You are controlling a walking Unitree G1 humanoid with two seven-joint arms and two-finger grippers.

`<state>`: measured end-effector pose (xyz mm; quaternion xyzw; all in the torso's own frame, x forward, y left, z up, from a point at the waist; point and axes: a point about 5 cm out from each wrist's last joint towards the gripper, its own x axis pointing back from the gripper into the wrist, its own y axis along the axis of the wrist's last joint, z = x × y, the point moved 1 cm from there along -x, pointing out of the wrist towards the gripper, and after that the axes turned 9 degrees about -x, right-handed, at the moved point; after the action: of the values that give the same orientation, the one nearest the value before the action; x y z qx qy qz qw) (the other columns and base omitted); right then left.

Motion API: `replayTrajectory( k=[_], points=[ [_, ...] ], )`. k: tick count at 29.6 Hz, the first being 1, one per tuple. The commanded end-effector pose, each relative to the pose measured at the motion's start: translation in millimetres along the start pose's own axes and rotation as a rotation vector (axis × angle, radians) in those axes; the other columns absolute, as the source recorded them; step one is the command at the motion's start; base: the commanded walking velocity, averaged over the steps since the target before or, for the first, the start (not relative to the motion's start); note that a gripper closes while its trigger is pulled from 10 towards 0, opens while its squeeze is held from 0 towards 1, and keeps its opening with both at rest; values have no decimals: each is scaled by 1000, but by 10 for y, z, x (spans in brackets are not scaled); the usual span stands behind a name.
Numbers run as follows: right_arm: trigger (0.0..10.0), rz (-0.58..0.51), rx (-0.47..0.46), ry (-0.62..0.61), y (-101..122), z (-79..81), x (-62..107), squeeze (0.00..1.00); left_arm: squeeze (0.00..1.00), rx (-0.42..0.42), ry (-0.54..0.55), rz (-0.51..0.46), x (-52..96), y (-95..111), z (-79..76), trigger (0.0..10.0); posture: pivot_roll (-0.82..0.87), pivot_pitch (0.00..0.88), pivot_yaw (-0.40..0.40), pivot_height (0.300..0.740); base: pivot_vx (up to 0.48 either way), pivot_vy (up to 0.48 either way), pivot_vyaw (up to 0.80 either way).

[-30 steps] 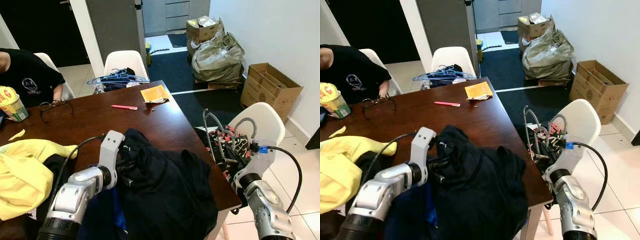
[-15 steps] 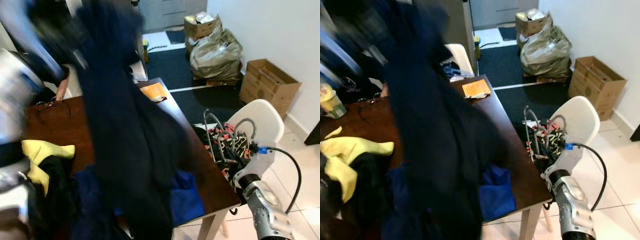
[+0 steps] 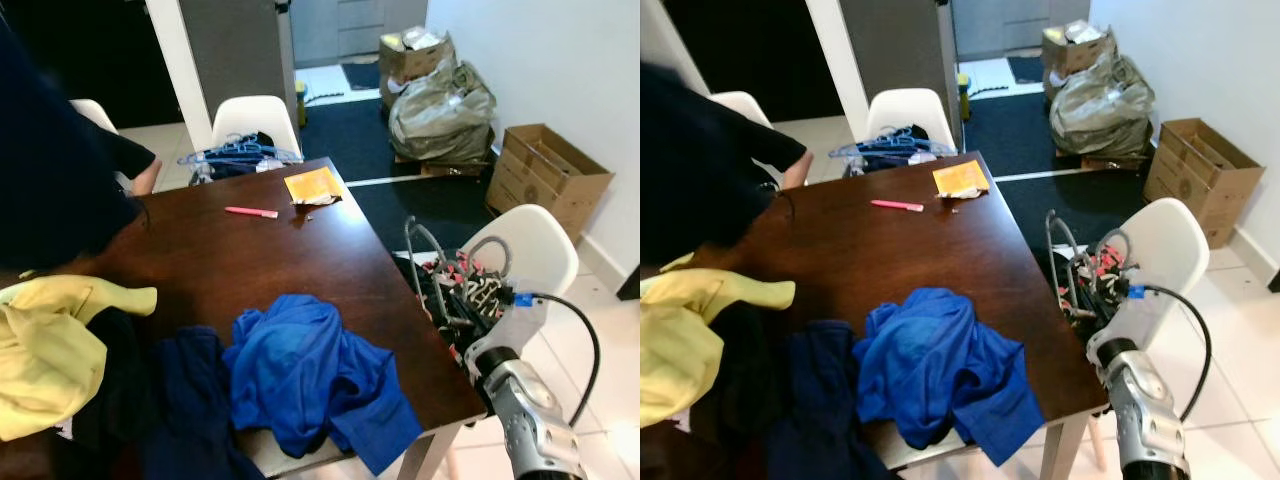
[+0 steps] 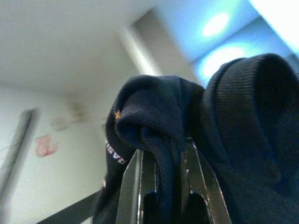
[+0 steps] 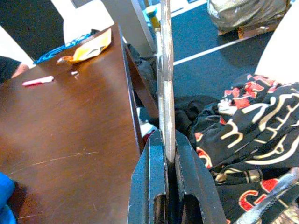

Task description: Hang hanger

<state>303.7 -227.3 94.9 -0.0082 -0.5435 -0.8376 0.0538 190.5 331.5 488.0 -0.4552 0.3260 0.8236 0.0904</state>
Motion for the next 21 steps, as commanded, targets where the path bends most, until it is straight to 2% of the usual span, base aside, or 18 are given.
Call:
replayTrajectory(
  k=[1, 2, 4, 5, 6, 8, 9, 10, 11, 13, 14, 15, 16, 17, 18, 19, 20, 21],
  points=[
    [10000, 25, -32, 31, -64, 67, -33, 0, 0, -67, 115, 13, 48, 23, 218, 0, 63, 12, 52, 740, 0, 0, 0],
    [10000, 25, -32, 31, -64, 67, -33, 0, 0, -67, 115, 13, 48, 23, 218, 0, 63, 12, 52, 740, 0, 0, 0],
    [10000, 28, -31, 34, -65, 70, -40, 0, 0, -65, 128, 159, 164, -336, 145, 0, 57, 15, 49, 740, 0, 0, 0],
    [10000, 30, -28, 35, -65, 66, -37, 0, 0, -21, 116, 272, 281, -614, 27, 0, 56, 14, 48, 740, 0, 0, 0],
    [10000, 30, -28, 35, -65, 66, -37, 0, 0, -21, 116, 272, 281, -614, 27, 0, 56, 14, 48, 740, 0, 0, 0],
    [10000, 32, -25, 35, -63, 53, -33, 0, 0, 82, 86, 449, 558, -1028, -277, 0, 51, 14, 49, 740, 0, 0, 0],
    [10000, 32, -25, 35, -63, 53, -33, 0, 0, 82, 86, 449, 558, -1028, -277, 0, 51, 14, 49, 740, 0, 0, 0],
    [10000, 32, -24, 34, -59, 45, -32, 0, 0, 112, 50, 524, 738, -1189, -496, 0, 46, 17, 54, 740, 0, 0, 0],
    [10000, 32, -24, 34, -59, 45, -32, 0, 0, 112, 50, 524, 738, -1189, -496, 0, 46, 17, 54, 740, 0, 0, 0],
    [10000, 32, -23, 34, -57, 39, -31, 0, 0, 123, 27, 565, 862, -1265, -628, 0, 45, 18, 56, 740, 0, 0, 0],
    [10000, 33, -21, 32, -54, 32, -30, 0, 0, 146, 26, 628, 1024, -1365, -735, 0, 37, 19, 56, 740, 0, 0, 0],
    [10000, 33, -19, 31, -52, 26, -28, 0, 0, 223, 89, 767, 1279, -1536, -773, 0, 33, 20, 62, 740, 0, 0, 0],
    [10000, 33, -19, 31, -52, 26, -28, 0, 0, 223, 89, 767, 1279, -1536, -773, 0, 33, 20, 62, 740, 0, 0, 0],
    [10000, 33, -18, 30, -51, 20, -24, 0, 0, 255, 132, 890, 1534, -1670, -789, 0, 36, 25, 71, 740, 0, 0, 0],
    [10000, 33, -18, 30, -51, 20, -24, 0, 0, 255, 132, 890, 1534, -1670, -789, 0, 36, 25, 71, 740, 0, 0, 0],
    [10000, 33, -18, 30, -50, 15, -21, 0, 0, 272, 160, 972, 1715, -1746, -796, 0, 36, 25, 71, 740, 0, 0, 0],
    [10000, 33, -18, 30, -50, 15, -21, 0, 0, 272, 160, 972, 1715, -1746, -796, 0, 36, 25, 71, 740, 0, 0, 0],
    [10000, 32, -19, 29, -49, 11, -22, 0, 0, 275, 157, 1039, 1876, -1800, -804, 0, 40, 28, 70, 740, 0, 0, 0]
  ],
)
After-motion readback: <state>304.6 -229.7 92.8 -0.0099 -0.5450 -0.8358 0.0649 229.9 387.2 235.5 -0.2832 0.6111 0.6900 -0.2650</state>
